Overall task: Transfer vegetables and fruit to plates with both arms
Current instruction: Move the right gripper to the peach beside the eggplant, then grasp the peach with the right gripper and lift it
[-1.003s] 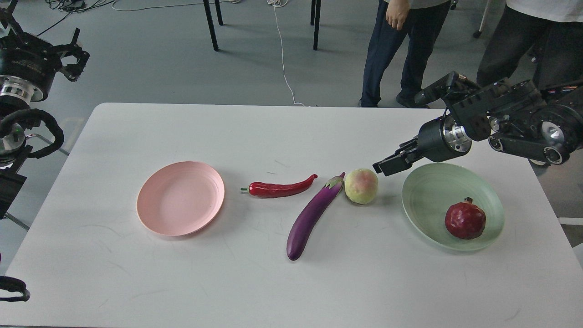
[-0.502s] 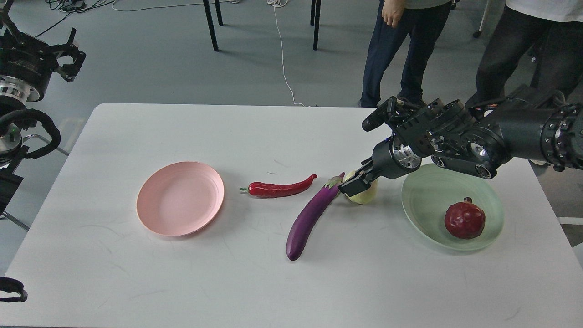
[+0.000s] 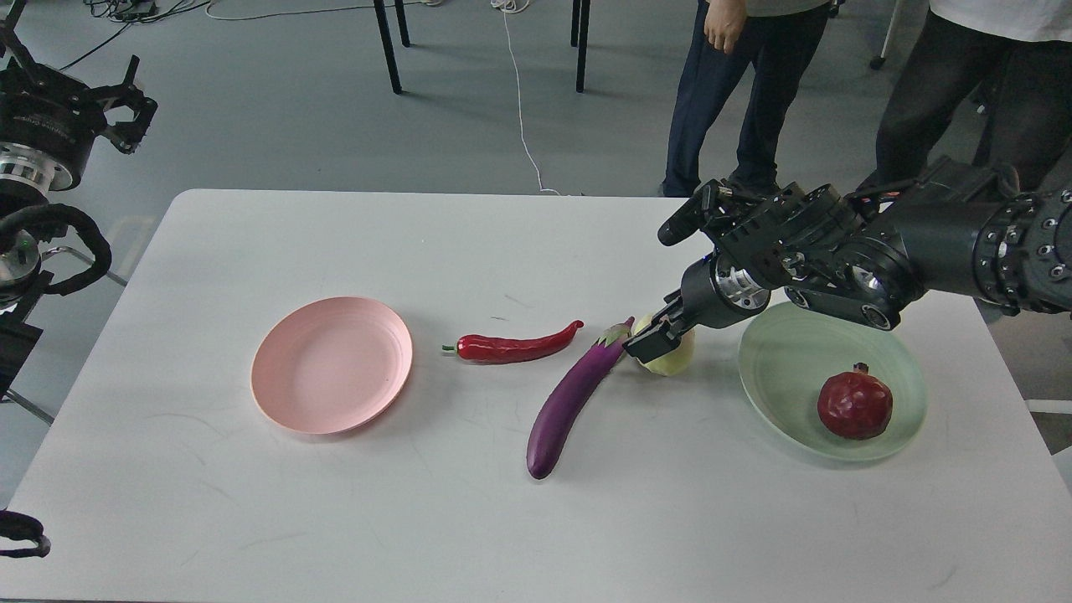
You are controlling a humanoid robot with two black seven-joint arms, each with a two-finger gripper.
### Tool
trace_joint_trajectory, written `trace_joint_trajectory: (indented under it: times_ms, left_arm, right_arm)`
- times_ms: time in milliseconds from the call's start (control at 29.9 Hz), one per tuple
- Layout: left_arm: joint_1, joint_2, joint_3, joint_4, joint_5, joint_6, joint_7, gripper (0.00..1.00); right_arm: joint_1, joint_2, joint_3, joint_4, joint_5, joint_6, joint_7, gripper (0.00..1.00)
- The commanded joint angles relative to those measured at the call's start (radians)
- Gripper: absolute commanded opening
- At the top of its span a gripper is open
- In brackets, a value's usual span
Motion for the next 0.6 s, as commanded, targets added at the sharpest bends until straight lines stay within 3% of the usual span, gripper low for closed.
trace_joint_trajectory:
  times_ms: [0, 569]
  left_arm:
    - [0.0, 0.001, -0.001, 0.0, 0.0, 0.0, 0.0, 0.98]
    - [0.014, 0.001, -0.001, 0.001, 0.0, 0.0, 0.0, 0.98]
  right_arm:
    - [0.01, 0.0, -0.017, 0.002, 0.0, 0.001, 0.0, 0.98]
    - [-0.044, 0.021, -0.028, -0.003, 0.0, 0.014, 0.0, 0.96]
